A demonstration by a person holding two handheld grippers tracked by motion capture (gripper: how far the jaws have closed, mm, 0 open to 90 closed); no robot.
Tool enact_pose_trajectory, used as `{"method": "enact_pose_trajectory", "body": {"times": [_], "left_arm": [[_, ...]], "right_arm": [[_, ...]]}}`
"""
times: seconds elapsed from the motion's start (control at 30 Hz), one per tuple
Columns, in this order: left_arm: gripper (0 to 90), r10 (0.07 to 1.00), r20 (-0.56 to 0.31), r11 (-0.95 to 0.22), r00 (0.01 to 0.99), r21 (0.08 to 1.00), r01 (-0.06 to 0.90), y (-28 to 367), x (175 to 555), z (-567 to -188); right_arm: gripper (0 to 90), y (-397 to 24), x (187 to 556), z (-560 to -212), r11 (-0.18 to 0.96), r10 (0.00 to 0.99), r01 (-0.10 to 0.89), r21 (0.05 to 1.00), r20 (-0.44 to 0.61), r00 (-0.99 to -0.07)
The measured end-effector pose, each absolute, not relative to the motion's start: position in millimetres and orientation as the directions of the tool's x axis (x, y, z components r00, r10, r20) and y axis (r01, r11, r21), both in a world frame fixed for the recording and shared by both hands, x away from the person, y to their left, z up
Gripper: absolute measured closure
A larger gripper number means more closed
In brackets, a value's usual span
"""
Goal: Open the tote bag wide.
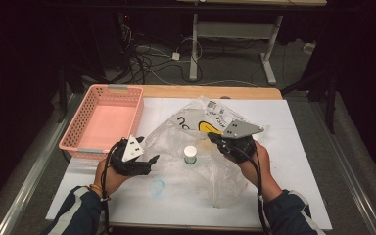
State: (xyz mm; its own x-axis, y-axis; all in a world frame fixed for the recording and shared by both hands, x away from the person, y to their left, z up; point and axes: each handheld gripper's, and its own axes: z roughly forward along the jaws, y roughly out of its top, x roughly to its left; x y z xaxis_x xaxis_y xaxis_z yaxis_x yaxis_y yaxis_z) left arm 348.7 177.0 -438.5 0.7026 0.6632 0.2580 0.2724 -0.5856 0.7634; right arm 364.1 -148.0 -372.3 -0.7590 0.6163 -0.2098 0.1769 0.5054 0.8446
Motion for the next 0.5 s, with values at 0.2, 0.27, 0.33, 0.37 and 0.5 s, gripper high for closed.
{"method": "enact_pose_trajectory", "body": {"times": [0.2,0.27,0.33,0.37,0.5], "left_arm": [[48.4,0.626,0.267,-0.625,0.733,0.733,0.267,167.3,354.0,-447.9],[58.4,0.614,0.266,-0.637,0.743,0.723,0.267,164.8,356.7,-450.8],[71.4,0.605,0.272,-0.649,0.748,0.713,0.266,162.8,358.1,-452.7],[81.7,0.611,0.269,-0.646,0.745,0.713,0.272,162.4,358.8,-453.4],[87.2,0.606,0.242,-0.639,0.758,0.715,0.283,163.9,359.6,-454.2]], "right_arm": [[90.0,-151.9,362.3,-369.5,0.494,0.618,0.171,0.852,-0.205,-0.759],[90.0,-152.7,361.5,-370.2,0.498,0.615,0.168,0.851,-0.209,-0.760],[89.3,-153.8,361.2,-370.8,0.492,0.622,0.172,0.853,-0.207,-0.755],[87.1,-154.8,360.9,-370.1,0.487,0.628,0.172,0.856,-0.207,-0.750],[75.6,-157.4,355.9,-368.1,0.484,0.630,0.163,0.860,-0.214,-0.746]]}}
